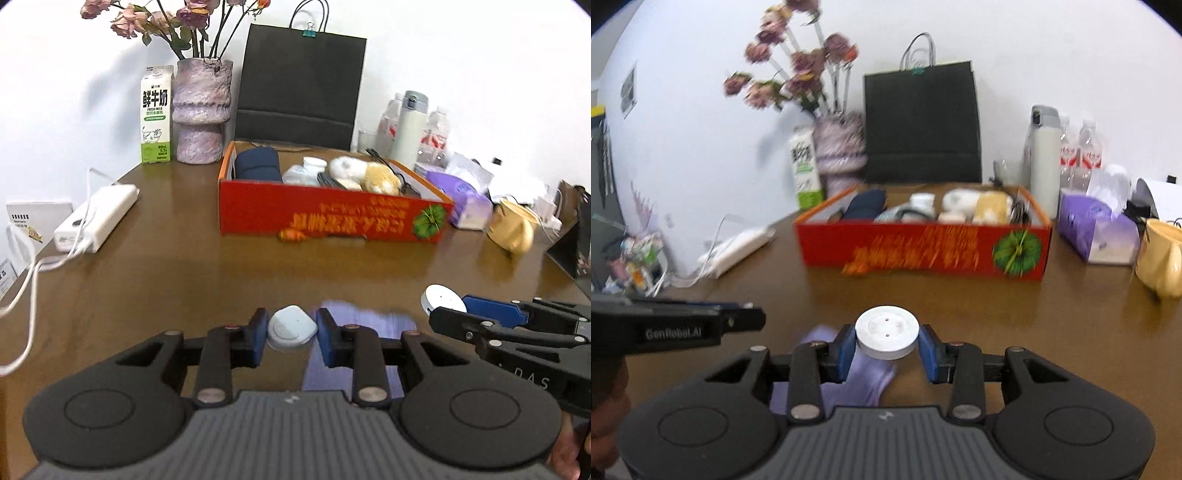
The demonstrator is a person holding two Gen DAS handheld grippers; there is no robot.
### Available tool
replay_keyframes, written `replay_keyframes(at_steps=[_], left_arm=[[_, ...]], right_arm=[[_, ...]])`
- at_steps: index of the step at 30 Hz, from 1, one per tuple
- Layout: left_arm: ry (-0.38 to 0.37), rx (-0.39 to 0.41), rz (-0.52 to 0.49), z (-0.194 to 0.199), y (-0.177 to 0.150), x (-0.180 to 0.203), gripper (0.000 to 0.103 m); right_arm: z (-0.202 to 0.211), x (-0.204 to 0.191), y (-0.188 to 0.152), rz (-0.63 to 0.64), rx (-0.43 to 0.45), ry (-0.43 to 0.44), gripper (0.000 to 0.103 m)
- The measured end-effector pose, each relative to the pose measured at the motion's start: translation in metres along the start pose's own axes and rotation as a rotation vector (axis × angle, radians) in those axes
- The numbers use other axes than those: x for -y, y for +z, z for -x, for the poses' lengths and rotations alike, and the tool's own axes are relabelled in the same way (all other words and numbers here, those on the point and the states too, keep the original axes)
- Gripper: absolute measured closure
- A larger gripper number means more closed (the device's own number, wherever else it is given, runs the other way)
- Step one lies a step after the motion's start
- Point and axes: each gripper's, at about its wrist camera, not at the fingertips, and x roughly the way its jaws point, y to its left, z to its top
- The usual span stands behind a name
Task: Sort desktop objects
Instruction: 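Carry both white caps into the box and open both tools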
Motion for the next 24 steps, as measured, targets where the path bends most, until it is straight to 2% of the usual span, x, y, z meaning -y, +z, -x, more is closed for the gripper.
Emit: replay_keyframes(at_steps=[6,10,16,24], left_arm=[[-0.015,-0.017,-0.011,0.028,-0.035,0.005,0.074],[-0.034,-0.028,-0.023,0.039,-0.048,0.009,0.074],[-0.028,0.0,-0.054,0.047,-0.048,0.015,0.074],[-0.03,-0.025,-0.044,0.038,-0.048,0.013,0.074]], right_arm=[[0.039,-0.007,-0.034,-0.014,-0.031,-0.026,0.067],[0.05,-0.011,-0.045,-0.014,-0.041,-0.041,0.067],[0.056,-0.019,-0.041,0.01,-0.011,-0.025,0.067],[0.048,-0.011,-0.043,-0.015,-0.023,-0.041,0.067]])
